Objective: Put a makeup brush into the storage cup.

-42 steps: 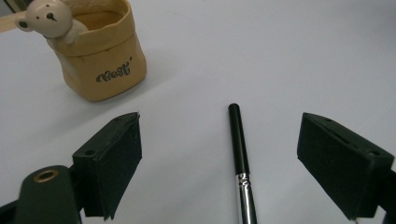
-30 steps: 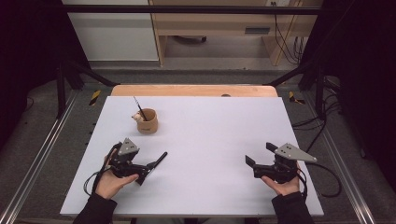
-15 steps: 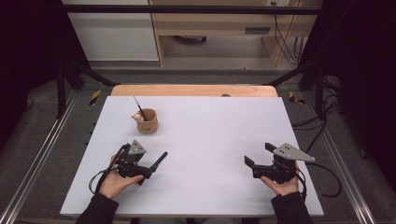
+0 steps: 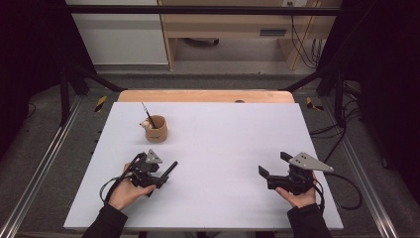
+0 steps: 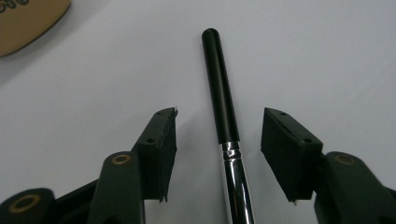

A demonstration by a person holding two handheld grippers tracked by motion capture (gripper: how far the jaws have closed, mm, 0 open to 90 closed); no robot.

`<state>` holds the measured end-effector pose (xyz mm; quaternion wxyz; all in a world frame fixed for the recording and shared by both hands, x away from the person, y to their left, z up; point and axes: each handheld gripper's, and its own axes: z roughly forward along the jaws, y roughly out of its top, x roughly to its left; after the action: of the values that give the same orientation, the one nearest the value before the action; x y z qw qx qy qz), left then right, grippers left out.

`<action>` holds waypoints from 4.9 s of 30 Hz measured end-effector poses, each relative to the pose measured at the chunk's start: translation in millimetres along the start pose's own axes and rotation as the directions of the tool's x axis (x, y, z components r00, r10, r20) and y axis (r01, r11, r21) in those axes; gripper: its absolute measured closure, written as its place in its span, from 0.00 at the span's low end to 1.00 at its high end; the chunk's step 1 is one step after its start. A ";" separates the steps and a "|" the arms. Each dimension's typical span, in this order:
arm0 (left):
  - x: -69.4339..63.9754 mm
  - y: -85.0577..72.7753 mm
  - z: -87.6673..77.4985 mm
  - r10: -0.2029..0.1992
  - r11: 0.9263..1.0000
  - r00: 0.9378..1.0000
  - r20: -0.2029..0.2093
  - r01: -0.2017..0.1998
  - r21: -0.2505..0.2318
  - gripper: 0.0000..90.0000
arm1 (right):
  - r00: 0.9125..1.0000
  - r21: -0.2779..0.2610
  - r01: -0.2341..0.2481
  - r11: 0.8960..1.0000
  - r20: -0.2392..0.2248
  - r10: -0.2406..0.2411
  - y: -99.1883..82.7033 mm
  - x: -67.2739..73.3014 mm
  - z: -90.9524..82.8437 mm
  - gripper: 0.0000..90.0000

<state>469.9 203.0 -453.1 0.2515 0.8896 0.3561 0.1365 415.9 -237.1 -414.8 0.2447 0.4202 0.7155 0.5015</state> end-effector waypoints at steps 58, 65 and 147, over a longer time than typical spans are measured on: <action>-2.5 19.8 -7.6 0.108 0.985 0.992 0.065 -0.115 0.125 0.67 | 1.000 0.002 -0.002 1.000 -0.004 0.002 0.2 0.3 0.0 0.08; 0.8 29.1 -5.5 0.133 0.970 0.989 0.068 -0.144 0.196 0.64 | 1.000 0.003 -0.002 1.000 -0.004 0.002 0.4 0.5 -0.1 0.08; -42.3 53.8 -56.0 0.323 0.946 0.923 0.209 -0.320 -0.049 0.88 | 0.980 0.058 0.193 0.980 -0.062 -0.189 38.4 37.2 10.4 0.08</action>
<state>446.7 159.6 -379.7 0.2689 0.9435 0.1754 0.0817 418.0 -194.7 -380.6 0.2579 0.3429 0.7748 0.4644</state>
